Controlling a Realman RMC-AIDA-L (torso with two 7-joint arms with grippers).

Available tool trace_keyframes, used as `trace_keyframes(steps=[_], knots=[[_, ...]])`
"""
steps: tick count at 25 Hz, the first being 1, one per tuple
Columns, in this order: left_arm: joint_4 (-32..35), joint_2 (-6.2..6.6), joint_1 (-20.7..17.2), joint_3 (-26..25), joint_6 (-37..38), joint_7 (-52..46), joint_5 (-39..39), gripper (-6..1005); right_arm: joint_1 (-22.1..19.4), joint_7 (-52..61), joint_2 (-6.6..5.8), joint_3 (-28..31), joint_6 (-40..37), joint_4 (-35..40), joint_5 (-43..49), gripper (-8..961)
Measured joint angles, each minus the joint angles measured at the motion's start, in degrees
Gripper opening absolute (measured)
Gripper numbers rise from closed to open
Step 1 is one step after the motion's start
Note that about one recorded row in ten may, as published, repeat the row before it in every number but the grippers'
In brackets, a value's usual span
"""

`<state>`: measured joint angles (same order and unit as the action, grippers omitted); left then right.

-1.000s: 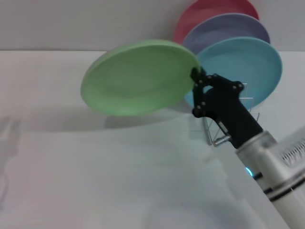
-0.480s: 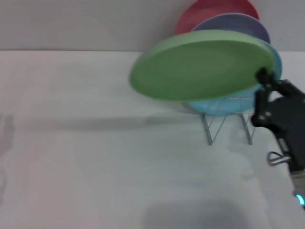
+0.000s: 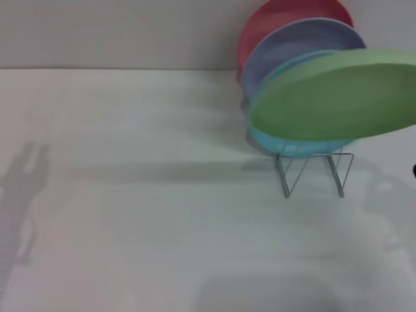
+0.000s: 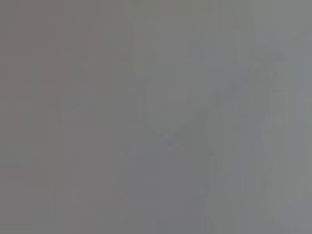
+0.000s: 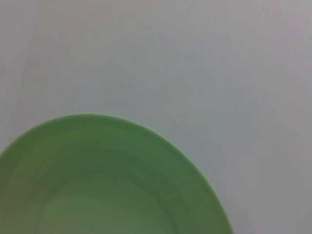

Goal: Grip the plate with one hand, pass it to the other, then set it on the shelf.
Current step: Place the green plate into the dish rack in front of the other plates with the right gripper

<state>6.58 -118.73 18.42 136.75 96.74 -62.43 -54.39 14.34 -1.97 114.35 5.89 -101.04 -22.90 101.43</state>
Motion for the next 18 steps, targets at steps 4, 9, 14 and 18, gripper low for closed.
trace_keyframes(steps=[4,9,14,18], knots=[[4.6,-0.03,-1.7,0.4,-2.1,4.9,0.3,516,0.8,6.7,1.63,0.0,-0.1,9.3,-0.1,17],[8.2,-0.14,-2.9,1.9,-3.5,8.6,0.4,520,2.2,13.8,4.65,0.1,-0.2,21.2,-0.2,16],[10.1,-0.34,-3.8,2.7,-3.8,10.8,0.4,523,2.9,14.2,4.56,0.1,0.9,22.3,-0.2,23],[10.9,-0.36,-4.1,3.2,-4.2,11.2,0.4,526,3.1,14.3,4.52,0.1,2.2,23.1,-0.1,29]])
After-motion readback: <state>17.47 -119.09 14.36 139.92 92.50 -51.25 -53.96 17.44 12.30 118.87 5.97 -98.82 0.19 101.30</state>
